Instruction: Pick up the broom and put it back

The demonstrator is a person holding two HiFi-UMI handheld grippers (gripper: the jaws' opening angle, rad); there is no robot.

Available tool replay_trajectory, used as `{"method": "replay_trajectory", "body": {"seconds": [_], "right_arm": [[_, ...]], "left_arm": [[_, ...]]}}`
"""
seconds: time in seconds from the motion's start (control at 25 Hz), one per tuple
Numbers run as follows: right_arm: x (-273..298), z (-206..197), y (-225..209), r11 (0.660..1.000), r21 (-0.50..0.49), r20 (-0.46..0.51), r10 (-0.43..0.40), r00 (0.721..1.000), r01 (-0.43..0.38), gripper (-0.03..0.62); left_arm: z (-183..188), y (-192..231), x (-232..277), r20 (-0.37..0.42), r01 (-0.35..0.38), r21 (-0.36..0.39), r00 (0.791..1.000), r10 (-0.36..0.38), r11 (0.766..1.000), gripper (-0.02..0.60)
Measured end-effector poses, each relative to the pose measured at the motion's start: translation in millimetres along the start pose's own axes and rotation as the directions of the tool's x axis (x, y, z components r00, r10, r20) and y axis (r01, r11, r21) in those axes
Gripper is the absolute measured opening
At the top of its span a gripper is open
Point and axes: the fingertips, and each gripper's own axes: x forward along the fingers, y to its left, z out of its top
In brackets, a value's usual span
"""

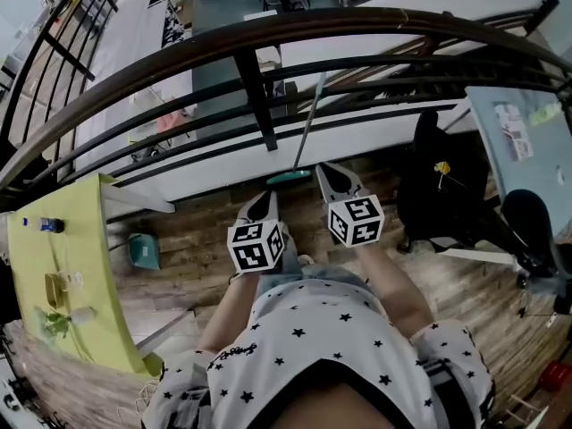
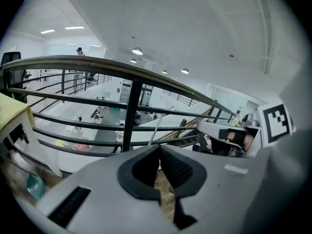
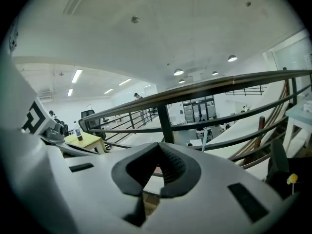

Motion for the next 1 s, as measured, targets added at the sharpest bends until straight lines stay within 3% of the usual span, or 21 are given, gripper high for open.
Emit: {"method": "replay_trajectory", "body": {"seconds": [0.68, 1.0], "right_arm": [[-52, -11, 56, 0.993, -0.061, -0.009, 0.097, 0.995, -0.097, -0.006], [-60, -9, 60, 0.992, -0.058, 0.002, 0.116, 0.993, -0.115, -0.006]], "left_arm": [[-21, -6, -55, 0.06, -0.038, -0.024, 0.997, 0.04, 0.999, 0.012], [-24, -9, -61, 0.068, -0.052, -0.029, 0.996, 0.054, 0.998, 0.012]]}}
